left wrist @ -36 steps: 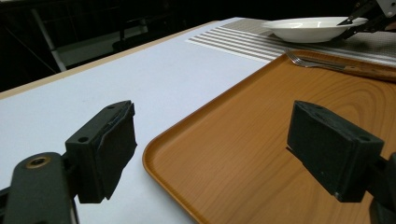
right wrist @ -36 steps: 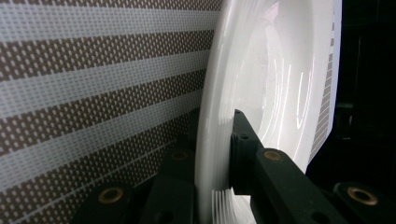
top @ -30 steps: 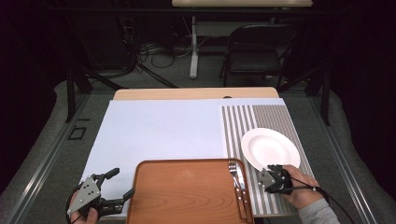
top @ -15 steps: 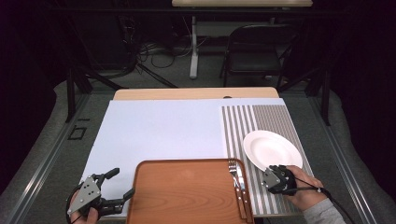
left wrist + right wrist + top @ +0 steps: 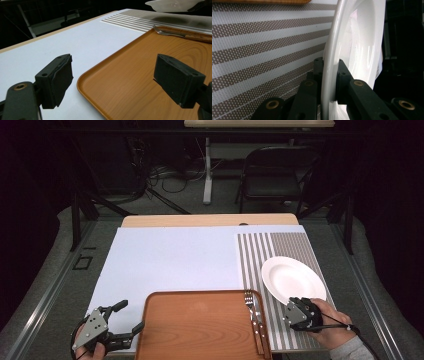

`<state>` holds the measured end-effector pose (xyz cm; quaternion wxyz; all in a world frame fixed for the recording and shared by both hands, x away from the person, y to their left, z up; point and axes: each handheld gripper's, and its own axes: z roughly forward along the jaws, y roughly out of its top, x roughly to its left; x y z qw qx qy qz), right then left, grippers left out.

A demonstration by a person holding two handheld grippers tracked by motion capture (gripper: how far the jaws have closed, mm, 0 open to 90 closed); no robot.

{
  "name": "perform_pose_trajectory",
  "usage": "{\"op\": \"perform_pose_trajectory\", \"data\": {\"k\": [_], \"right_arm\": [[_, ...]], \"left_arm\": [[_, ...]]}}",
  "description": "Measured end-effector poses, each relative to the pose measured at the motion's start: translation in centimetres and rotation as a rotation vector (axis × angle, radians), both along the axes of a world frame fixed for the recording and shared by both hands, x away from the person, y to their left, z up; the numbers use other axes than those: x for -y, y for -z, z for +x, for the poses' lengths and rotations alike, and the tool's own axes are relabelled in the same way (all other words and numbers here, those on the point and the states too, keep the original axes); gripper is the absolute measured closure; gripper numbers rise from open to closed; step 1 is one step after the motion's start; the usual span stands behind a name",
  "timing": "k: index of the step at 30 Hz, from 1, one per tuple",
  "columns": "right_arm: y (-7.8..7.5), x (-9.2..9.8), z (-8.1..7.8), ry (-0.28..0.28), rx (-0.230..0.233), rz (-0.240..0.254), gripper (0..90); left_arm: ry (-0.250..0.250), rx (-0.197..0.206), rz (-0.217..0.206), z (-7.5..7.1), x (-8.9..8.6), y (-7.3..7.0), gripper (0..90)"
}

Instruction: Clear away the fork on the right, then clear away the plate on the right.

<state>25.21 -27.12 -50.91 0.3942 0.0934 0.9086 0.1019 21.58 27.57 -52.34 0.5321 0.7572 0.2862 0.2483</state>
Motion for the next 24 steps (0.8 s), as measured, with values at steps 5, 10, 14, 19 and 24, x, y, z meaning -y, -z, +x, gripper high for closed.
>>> {"op": "perform_pose_trajectory", "data": {"k": [5,10,14,19,24], "right_arm": [[-0.7,-0.4,-0.8,-0.014,0.025,0.005,82.3],[-1.6,-0.6,-1.6,-0.024,0.048,0.024,82.2],[-2.4,-0.9,-2.2,-0.034,0.066,0.029,82.3],[-2.9,-1.3,-2.8,-0.048,0.08,0.044,82.1],[-3.5,-1.5,-3.4,-0.064,0.097,0.06,82.0]], "left_arm": [[0.001,0.003,0.004,0.0,0.0,0.0,15.2],[0.0,0.002,0.002,0.0,0.0,0.0,15.2],[-0.002,0.001,0.001,0.0,0.0,0.0,15.2],[-0.004,0.001,0.001,0.0,0.0,0.0,15.2],[-0.003,0.002,0.003,0.0,0.0,0.0,15.2]]}}
